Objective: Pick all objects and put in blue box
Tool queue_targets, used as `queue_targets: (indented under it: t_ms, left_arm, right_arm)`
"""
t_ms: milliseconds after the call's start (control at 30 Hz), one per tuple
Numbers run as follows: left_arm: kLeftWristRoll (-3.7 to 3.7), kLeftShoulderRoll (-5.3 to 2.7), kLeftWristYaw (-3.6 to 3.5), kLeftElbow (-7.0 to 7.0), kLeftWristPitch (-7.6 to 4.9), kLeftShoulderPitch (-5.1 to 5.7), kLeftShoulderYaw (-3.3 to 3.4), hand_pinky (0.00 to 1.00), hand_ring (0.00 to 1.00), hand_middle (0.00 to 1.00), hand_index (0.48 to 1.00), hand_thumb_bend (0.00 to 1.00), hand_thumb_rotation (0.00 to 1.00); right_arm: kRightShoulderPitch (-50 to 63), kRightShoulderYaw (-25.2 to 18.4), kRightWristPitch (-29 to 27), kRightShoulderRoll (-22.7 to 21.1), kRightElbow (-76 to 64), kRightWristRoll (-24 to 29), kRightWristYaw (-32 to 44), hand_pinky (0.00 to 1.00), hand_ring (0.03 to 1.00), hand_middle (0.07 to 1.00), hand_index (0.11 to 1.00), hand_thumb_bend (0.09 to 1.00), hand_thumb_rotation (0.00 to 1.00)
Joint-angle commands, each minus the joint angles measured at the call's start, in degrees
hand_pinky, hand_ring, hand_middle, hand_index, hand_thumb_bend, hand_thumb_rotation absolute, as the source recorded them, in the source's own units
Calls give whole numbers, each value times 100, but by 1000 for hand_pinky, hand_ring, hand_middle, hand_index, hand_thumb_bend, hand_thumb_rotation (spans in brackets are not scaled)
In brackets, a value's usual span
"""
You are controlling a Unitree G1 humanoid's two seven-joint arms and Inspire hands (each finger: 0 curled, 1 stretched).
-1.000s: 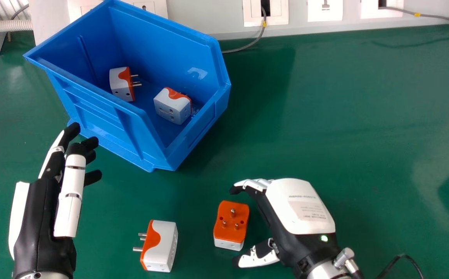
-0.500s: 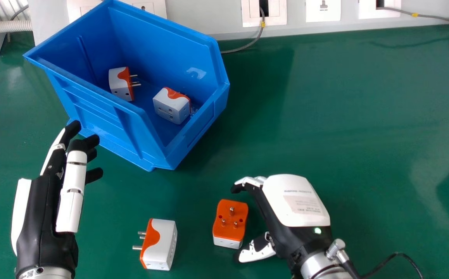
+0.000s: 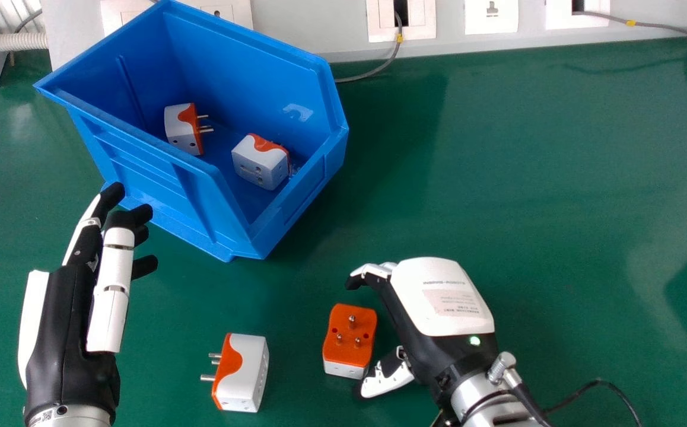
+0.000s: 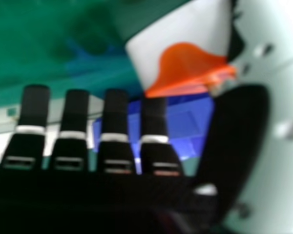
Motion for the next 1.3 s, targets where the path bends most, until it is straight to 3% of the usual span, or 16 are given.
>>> queue_targets:
  t_ms: [0, 433, 933, 1267]
  left_arm:
    - [47, -6, 46, -179, 4, -23, -24, 783, 869, 855, 910, 287, 948]
    - [40, -33, 57, -219, 85, -45, -28, 781, 866, 852, 909, 283, 951]
    - [35, -36, 123, -349, 244, -71, -95, 774, 864, 851, 908, 283, 952]
    - [18, -24, 122, -420, 369, -113, -97, 770, 864, 851, 907, 287, 952]
  right_arm:
    - [-106, 104, 63, 45, 74, -121, 36, 647, 751, 755, 707, 734, 122]
    - [-203, 264, 139, 10, 124, -131, 102, 645, 742, 744, 690, 734, 119]
    - [-262, 217, 131, -33, -81, 6, 535, 596, 686, 697, 645, 722, 101]
    - [-387, 206, 334, -126, -379, -56, 1245, 526, 589, 615, 584, 626, 56]
